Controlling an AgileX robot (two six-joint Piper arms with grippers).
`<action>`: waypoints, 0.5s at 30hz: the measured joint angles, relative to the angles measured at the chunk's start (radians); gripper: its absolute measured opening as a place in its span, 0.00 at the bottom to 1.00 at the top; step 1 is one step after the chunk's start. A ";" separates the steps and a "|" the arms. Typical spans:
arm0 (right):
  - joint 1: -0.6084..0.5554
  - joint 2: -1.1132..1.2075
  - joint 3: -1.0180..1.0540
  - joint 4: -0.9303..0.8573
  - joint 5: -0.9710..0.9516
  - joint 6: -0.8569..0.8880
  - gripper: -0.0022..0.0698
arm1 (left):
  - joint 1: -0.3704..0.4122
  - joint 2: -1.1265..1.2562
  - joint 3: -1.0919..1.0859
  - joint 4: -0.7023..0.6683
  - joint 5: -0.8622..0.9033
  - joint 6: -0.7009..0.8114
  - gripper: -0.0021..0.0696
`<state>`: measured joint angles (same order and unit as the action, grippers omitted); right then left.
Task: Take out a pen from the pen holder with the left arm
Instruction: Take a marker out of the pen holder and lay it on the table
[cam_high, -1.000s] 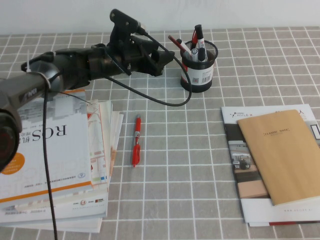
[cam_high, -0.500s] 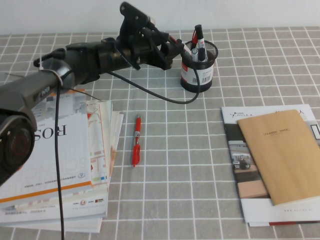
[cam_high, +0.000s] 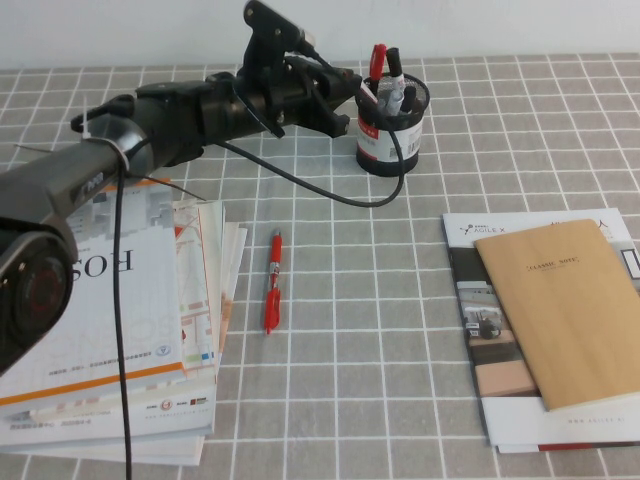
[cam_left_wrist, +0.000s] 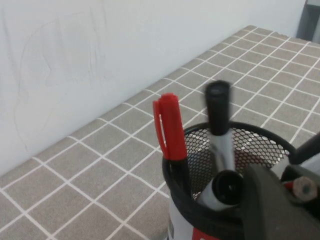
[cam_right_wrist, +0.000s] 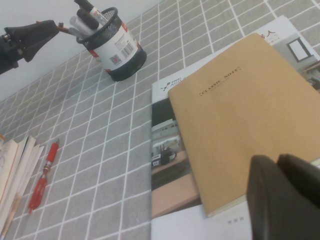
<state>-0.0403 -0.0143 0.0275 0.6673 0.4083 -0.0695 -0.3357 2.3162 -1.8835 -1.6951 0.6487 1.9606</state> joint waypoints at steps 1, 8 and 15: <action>0.000 0.000 0.000 0.000 0.000 0.000 0.01 | 0.000 0.000 0.000 0.000 0.000 0.000 0.07; 0.000 0.000 0.000 0.000 0.000 0.000 0.01 | 0.000 -0.006 -0.003 0.000 -0.002 0.000 0.06; 0.000 0.000 0.000 0.000 0.000 0.000 0.01 | 0.000 -0.067 -0.009 0.002 0.005 0.000 0.06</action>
<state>-0.0403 -0.0143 0.0275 0.6673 0.4083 -0.0695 -0.3357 2.2496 -1.8929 -1.6932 0.6534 1.9606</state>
